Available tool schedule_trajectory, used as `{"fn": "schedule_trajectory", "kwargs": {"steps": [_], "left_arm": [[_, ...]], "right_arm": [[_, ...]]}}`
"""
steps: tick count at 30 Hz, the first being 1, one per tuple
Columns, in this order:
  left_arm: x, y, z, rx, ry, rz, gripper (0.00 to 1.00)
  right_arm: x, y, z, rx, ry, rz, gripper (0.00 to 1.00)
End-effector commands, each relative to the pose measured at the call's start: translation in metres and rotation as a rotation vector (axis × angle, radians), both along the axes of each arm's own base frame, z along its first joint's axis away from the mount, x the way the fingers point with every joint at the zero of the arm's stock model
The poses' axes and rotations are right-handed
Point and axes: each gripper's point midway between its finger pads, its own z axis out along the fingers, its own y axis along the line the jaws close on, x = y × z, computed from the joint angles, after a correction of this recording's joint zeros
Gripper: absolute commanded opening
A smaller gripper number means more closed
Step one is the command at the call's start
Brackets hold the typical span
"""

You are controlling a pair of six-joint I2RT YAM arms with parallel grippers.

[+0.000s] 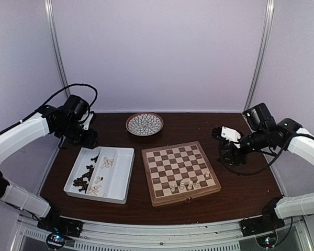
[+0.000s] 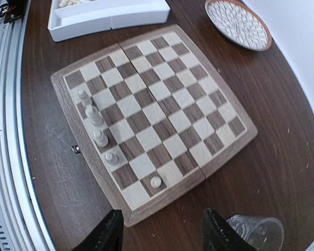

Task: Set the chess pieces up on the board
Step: Pick up the pawn from the storage box.

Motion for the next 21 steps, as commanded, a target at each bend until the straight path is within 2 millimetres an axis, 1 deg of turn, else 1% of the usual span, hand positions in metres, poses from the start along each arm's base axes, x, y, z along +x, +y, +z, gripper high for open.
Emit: {"fn": "schedule_trajectory", "kwargs": {"steps": [1,4,6,8,10,13,16,19,21], "left_arm": [[-0.055,0.009,-0.043,0.002,0.257,0.033,0.46],[-0.074,0.0,-0.064,-0.023,0.344,0.014,0.39],[-0.079,-0.007,-0.071,0.007,0.35,-0.024,0.36],[-0.081,-0.01,-0.078,0.073,0.356,-0.054,0.34],[-0.085,-0.012,-0.084,0.135,0.38,-0.077,0.34],[-0.091,-0.014,-0.099,0.18,0.431,-0.094,0.32],[-0.101,-0.01,-0.114,0.239,0.478,-0.107,0.32],[-0.107,-0.005,-0.123,0.278,0.497,-0.114,0.36],[-0.109,-0.002,-0.127,0.299,0.508,-0.13,0.37]], "right_arm": [[0.004,-0.025,-0.019,0.07,0.05,-0.129,0.55],[0.014,-0.033,-0.015,0.066,0.002,-0.175,0.55],[0.015,-0.033,-0.017,0.07,0.002,-0.171,0.55],[0.013,-0.032,-0.021,0.066,0.007,-0.161,0.55],[0.01,-0.031,-0.023,0.067,0.014,-0.143,0.55],[0.009,-0.031,-0.023,0.068,0.008,-0.14,0.55],[0.008,-0.032,-0.023,0.063,-0.002,-0.136,0.55],[0.006,-0.032,-0.023,0.065,-0.003,-0.132,0.55],[0.006,-0.031,-0.023,0.067,0.0,-0.126,0.55]]}}
